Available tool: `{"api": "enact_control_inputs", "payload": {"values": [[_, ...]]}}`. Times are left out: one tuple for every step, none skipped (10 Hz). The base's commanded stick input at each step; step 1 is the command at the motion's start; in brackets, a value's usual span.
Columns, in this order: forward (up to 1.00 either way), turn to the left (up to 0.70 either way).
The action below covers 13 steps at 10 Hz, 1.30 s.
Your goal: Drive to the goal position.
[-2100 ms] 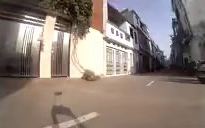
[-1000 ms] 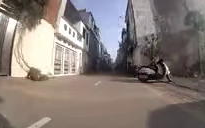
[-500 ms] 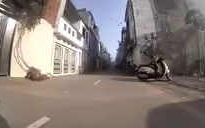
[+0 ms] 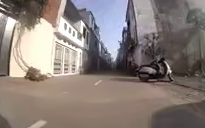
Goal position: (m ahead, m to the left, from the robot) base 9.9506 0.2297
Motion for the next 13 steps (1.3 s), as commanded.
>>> {"api": "enact_control_inputs", "payload": {"values": [[0.7, 0.0], [0.7, 0.0], [0.7, 0.0], [0.7, 0.0], [0.7, 0.0], [0.7, 0.0], [0.7, 0.0], [0.7, 0.0], [0.7, 0.0], [0.7, -0.06], [0.7, -0.29], [0.7, -0.35], [0.7, -0.35]]}}
